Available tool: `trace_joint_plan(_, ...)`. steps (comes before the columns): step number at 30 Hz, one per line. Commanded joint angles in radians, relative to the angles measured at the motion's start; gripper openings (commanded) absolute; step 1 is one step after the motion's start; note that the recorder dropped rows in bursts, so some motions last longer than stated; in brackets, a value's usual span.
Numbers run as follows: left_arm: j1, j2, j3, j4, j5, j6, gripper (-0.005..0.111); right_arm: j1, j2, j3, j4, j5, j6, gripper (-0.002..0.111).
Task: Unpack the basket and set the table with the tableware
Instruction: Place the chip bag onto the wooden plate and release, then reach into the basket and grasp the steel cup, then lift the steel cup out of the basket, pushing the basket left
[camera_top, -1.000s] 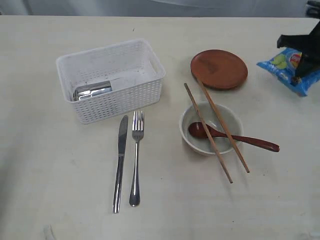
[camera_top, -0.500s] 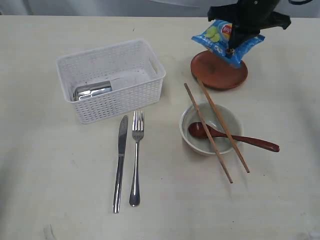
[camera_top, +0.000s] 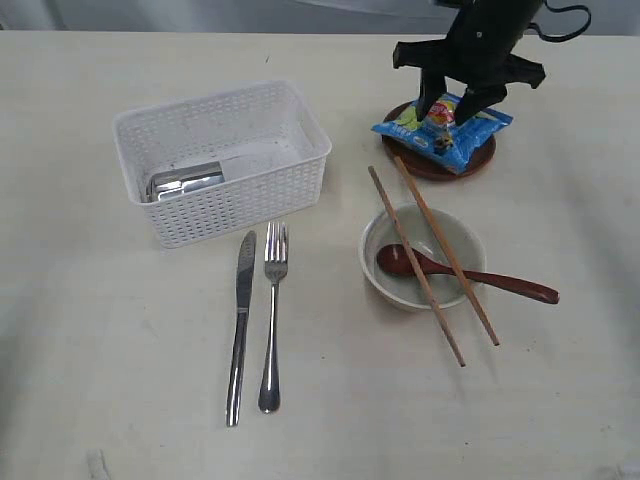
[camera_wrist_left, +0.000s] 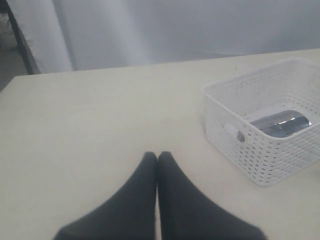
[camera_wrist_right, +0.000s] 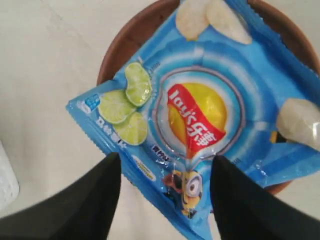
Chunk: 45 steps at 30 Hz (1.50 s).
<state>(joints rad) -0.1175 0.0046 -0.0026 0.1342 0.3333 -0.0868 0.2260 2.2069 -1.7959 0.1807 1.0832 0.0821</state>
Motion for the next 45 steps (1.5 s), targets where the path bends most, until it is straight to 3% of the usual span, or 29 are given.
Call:
trace_joint_plan(1, 0.004, -0.005, 0.003, 0.000, -0.007, 0.002, 0.000, 0.007, -0.043, -0.006, 0.035, 0.012, -0.052, 0.053)
trace_joint_plan(4, 0.004, -0.005, 0.003, 0.000, -0.007, 0.002, 0.000, 0.029, -0.100, -0.006, 0.125, 0.017, -0.164, 0.053)
trace_joint_plan(10, 0.004, -0.005, 0.003, 0.000, -0.007, 0.002, 0.000, 0.118, -0.165, -0.006, 0.483, 0.099, -0.375, 0.053)
trace_joint_plan(19, 0.004, -0.005, 0.003, 0.000, -0.007, 0.002, 0.000, 0.366, -0.030, -0.006, 0.498, -0.075, -0.347, 0.053)
trace_joint_plan(25, 0.004, -0.005, 0.003, 0.000, -0.007, 0.002, 0.000, 0.381, 0.067, -0.006, 0.505, -0.189, -0.303, 0.053)
trace_joint_plan(36, 0.004, -0.005, 0.003, 0.000, -0.007, 0.002, 0.000, 0.427, 0.142, -0.099, 0.597, -0.135, -0.337, 0.052)
trace_joint_plan(39, 0.004, -0.005, 0.003, 0.000, -0.007, 0.002, 0.000, 0.427, 0.142, -0.115, 0.619, -0.135, -0.337, 0.042)
trace_joint_plan(44, 0.004, -0.005, 0.003, 0.000, -0.007, 0.002, 0.000, 0.427, 0.140, -0.123, 0.629, -0.132, -0.363, 0.001)
trace_joint_plan(45, 0.004, -0.005, 0.003, 0.000, -0.007, 0.002, 0.000, 0.427, 0.139, -0.123, 0.629, -0.132, -0.379, 0.000)
